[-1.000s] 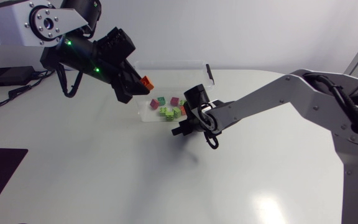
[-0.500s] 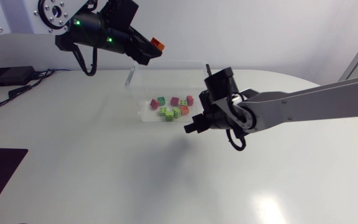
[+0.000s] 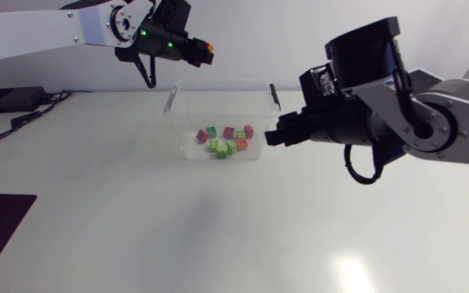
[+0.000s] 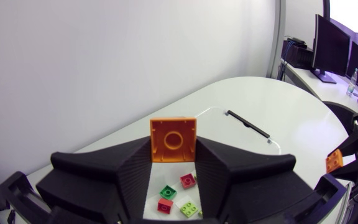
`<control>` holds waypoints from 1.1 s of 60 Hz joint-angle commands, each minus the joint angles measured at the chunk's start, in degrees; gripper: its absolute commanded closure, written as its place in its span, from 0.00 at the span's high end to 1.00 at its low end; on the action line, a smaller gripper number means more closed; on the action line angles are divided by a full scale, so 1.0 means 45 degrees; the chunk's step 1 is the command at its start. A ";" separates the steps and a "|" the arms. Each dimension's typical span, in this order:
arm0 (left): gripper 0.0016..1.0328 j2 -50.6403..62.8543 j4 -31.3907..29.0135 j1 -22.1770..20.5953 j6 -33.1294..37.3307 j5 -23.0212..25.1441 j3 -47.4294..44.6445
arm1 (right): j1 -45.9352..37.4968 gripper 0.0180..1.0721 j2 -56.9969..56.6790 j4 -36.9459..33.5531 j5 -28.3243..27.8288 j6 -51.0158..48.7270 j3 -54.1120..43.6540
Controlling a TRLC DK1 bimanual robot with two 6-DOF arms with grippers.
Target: Place the duplo bricks in the container
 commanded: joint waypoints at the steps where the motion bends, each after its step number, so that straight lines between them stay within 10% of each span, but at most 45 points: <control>1: 0.50 0.0575 -0.0094 0.0143 -0.0392 -0.0197 0.0575 | -0.0092 0.18 -0.0500 -0.0486 0.0027 0.0030 0.0688; 8: 0.96 0.0809 -0.0777 0.0260 -0.0334 -0.0510 0.0810 | -0.0424 0.18 -0.0656 -0.1014 0.0027 -0.0068 0.1821; 66: 0.96 -0.7452 -0.1383 0.2389 0.0096 -0.0510 -0.6534 | 0.0728 0.18 0.5340 0.1760 0.0399 -0.0263 0.7348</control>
